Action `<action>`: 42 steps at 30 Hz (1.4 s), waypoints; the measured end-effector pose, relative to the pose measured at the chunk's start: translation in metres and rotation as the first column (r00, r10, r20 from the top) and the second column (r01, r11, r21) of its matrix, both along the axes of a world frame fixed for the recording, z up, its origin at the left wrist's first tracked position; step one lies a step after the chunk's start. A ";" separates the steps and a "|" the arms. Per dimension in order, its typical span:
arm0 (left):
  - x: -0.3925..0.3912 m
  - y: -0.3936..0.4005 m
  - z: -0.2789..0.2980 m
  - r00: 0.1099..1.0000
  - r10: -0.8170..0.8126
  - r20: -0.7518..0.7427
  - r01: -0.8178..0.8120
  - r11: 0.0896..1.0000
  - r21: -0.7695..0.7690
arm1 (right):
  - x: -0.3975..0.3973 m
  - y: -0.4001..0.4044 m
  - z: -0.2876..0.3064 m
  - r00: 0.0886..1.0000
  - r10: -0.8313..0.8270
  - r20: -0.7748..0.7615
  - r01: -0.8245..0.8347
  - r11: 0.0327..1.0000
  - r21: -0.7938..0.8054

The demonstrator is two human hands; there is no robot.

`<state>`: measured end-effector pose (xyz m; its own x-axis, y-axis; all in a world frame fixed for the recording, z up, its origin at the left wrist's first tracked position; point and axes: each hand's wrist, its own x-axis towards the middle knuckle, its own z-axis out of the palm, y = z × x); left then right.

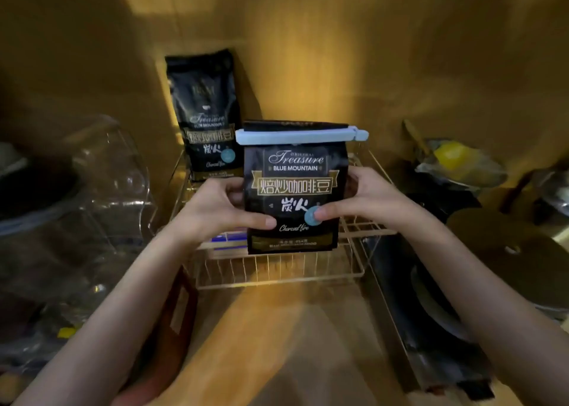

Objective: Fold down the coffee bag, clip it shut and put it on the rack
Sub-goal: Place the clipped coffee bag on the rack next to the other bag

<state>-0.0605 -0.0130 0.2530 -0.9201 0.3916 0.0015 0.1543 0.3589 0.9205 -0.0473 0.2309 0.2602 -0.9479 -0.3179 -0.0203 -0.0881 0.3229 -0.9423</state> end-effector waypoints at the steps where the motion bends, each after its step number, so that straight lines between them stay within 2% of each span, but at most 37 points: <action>1: -0.004 0.000 0.009 1.000 0.006 -0.024 -0.006 1.000 0.010 | -0.004 0.000 0.010 0.999 -0.013 -0.029 0.013 1.000 0.000; 5: -0.020 0.003 0.039 0.996 0.046 -0.082 -0.040 0.997 0.068 | -0.021 -0.002 0.039 0.991 -0.052 -0.127 0.047 0.998 -0.042; 11: -0.049 0.018 0.047 0.955 0.230 -0.190 -0.173 0.946 0.275 | -0.056 -0.002 0.052 0.966 -0.203 -0.158 0.155 0.950 -0.271; 14: -0.069 0.028 0.037 0.896 0.353 -0.271 -0.274 0.917 0.291 | -0.076 -0.006 0.045 0.936 -0.288 -0.201 0.217 0.924 -0.316; 20: -0.099 0.045 0.004 0.793 0.500 -0.349 -0.444 0.866 0.231 | -0.122 -0.005 0.007 0.935 -0.327 -0.137 0.267 0.903 -0.337; 24: -0.119 0.053 -0.025 0.739 0.486 -0.467 -0.494 0.862 0.114 | -0.146 -0.004 -0.019 0.939 -0.323 -0.119 0.277 0.915 -0.295; 29: -0.132 0.063 -0.047 0.732 0.492 -0.472 -0.570 0.821 -0.027 | -0.161 -0.004 -0.046 0.950 -0.308 -0.061 0.282 0.922 -0.267; 35: -0.137 0.070 -0.061 0.800 0.479 -0.361 -0.512 0.859 0.004 | -0.179 -0.010 -0.063 0.953 -0.300 -0.027 0.281 0.918 -0.279; 39: -0.132 0.079 -0.070 0.803 0.424 -0.419 -0.455 0.890 0.030 | -0.184 -0.011 -0.062 0.959 -0.277 -0.051 0.253 0.926 -0.280; 42: -0.135 0.082 -0.084 0.746 0.362 -0.559 -0.461 0.886 -0.041 | -0.187 -0.012 -0.066 0.955 -0.293 -0.046 0.266 0.914 -0.305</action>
